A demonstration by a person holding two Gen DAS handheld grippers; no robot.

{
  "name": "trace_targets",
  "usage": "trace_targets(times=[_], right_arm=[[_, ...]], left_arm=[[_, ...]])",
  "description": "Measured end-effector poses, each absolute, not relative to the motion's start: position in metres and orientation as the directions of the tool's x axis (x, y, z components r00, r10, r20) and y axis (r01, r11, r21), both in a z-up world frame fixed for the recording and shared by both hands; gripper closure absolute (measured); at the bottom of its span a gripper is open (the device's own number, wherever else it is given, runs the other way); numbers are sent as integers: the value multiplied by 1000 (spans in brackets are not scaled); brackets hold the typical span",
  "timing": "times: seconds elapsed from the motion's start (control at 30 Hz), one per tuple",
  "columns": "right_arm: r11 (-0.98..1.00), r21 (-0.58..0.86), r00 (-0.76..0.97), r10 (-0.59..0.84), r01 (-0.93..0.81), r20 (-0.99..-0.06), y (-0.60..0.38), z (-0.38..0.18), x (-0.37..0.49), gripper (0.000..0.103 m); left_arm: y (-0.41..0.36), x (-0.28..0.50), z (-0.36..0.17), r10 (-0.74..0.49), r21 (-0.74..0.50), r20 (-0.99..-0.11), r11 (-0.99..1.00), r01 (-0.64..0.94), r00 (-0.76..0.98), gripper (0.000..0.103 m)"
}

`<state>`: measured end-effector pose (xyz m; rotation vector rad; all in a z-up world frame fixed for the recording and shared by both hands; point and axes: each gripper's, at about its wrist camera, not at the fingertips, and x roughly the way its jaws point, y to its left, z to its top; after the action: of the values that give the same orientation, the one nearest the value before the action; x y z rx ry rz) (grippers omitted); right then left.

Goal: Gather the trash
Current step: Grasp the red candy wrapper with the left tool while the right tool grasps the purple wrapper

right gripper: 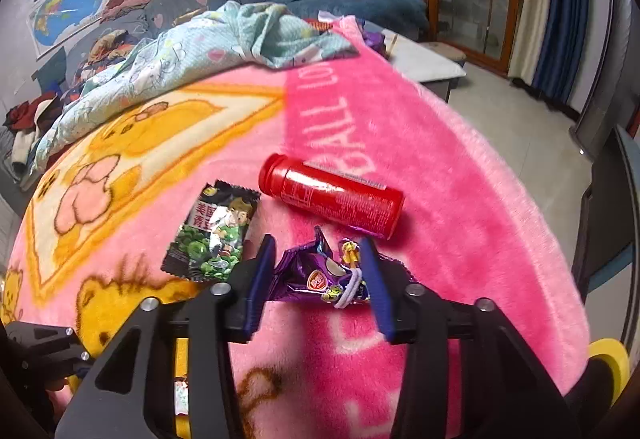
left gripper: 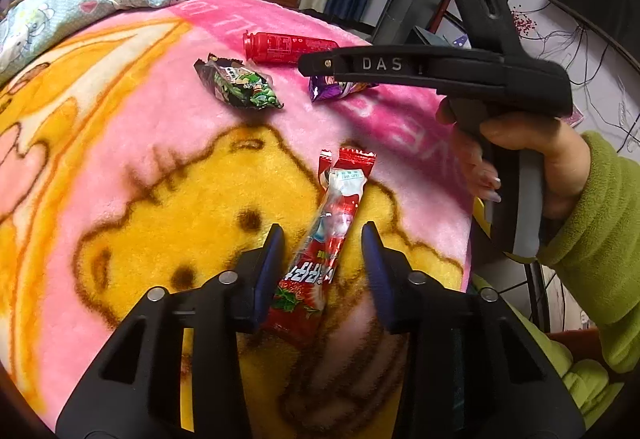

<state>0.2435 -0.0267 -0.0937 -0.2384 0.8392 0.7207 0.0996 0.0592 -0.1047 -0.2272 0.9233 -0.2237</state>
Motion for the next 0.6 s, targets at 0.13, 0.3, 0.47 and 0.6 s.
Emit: trace_targets(times=[0.13,0.3,0.47,0.6], right_arm=[[744,81,453,486,-663,-747,-30,-95,242,77],[752,121,450,506,-648,-736,-40,-95,237,85],[758,151,457,525,-634,-718,-53,-90,226,88],[761,186,464,549,-622,-695,-68,-82,216,88]], left_arm=[[61,100,-105,-290,-297,-761,951,85,580,78],[63,101,-106,-287,-302,-763,951,74,580,92],[63,101,-106,-287,-303,-758,950,73,586,95],[59,101,-102,-287,-295,-750,952,87,596,95]])
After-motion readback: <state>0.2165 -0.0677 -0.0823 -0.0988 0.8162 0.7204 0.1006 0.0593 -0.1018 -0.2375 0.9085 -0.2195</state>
